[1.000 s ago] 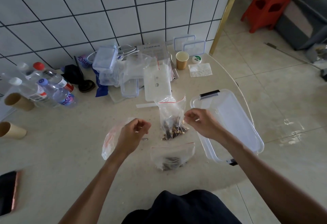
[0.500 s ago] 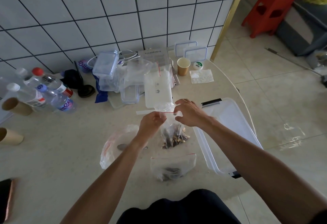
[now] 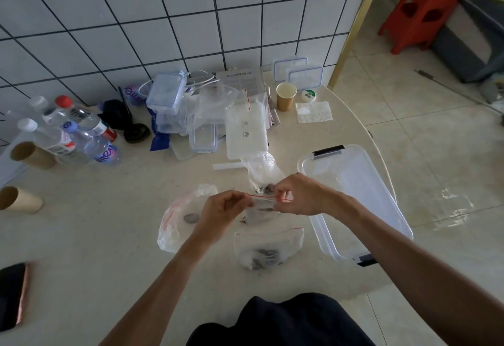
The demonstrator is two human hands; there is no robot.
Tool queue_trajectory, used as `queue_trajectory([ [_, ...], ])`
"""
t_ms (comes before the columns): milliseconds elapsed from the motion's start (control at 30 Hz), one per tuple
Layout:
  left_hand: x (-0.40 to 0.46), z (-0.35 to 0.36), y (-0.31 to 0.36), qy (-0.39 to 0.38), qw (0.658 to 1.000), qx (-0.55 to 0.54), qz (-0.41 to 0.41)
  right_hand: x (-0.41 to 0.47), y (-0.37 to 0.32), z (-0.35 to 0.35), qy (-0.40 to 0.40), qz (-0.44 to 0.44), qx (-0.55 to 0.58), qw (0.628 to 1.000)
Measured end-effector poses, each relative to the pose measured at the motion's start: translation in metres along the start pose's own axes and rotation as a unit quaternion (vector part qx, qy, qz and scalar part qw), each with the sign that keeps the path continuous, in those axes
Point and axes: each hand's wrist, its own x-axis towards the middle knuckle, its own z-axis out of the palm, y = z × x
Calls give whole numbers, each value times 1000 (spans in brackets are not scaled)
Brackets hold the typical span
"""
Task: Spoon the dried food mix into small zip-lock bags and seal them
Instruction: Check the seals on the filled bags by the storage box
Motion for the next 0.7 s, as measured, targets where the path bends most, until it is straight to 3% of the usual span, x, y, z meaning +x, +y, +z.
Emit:
queue_trajectory([
  [300,-15,2,-2,56,998,14,7,9,-26,34,67,-7,81,994],
  [700,-21,4,0,111,991,-67,-33,12,-34,46,146,-10,136,980],
])
